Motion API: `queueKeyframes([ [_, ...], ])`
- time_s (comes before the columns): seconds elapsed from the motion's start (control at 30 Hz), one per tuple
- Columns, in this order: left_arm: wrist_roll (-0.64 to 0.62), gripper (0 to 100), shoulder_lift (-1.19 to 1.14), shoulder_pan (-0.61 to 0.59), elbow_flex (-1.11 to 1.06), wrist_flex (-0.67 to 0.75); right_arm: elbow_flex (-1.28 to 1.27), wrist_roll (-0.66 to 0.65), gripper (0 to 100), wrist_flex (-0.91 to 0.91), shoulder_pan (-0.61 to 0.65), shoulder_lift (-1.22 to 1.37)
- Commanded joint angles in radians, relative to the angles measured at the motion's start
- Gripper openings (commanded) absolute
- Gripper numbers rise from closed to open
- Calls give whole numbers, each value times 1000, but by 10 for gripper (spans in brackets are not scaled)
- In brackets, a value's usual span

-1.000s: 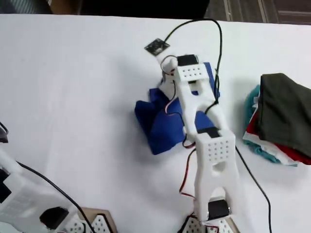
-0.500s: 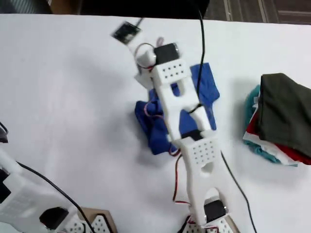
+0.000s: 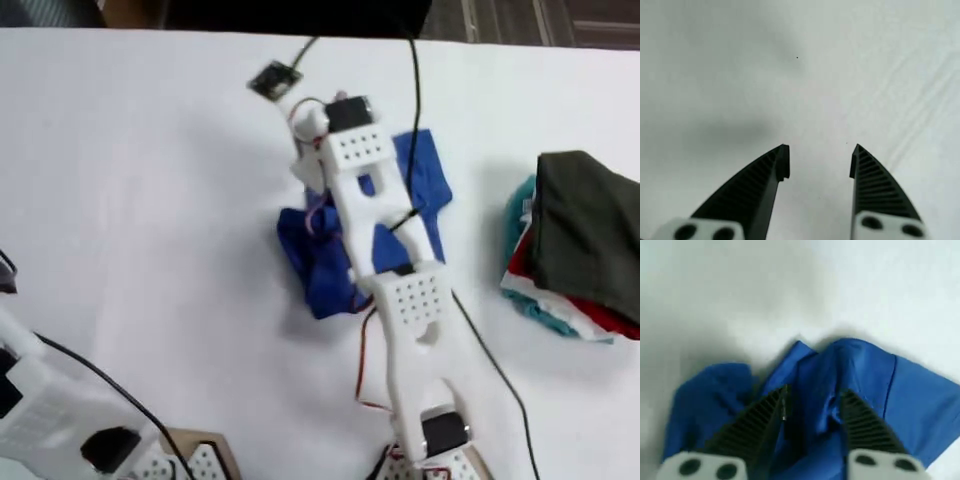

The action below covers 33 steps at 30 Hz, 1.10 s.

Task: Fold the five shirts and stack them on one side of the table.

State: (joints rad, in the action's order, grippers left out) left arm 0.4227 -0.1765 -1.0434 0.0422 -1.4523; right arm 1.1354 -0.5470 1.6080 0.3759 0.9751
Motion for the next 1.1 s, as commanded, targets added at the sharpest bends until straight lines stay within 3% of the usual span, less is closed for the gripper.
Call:
queueKeyframes([
  [0.0,-3,222,6,15,4,12,3,-5,288,-47,-53,39],
  [0.27,-3,222,6,12,4,8,3,-6,265,-45,-77,136],
  [0.43,-3,222,6,12,4,6,18,-5,5,-42,-79,114],
  [0.7,-5,222,6,15,4,6,219,-6,21,96,-22,-44],
  [1.07,-5,222,6,17,4,8,247,-2,21,101,111,-432],
])
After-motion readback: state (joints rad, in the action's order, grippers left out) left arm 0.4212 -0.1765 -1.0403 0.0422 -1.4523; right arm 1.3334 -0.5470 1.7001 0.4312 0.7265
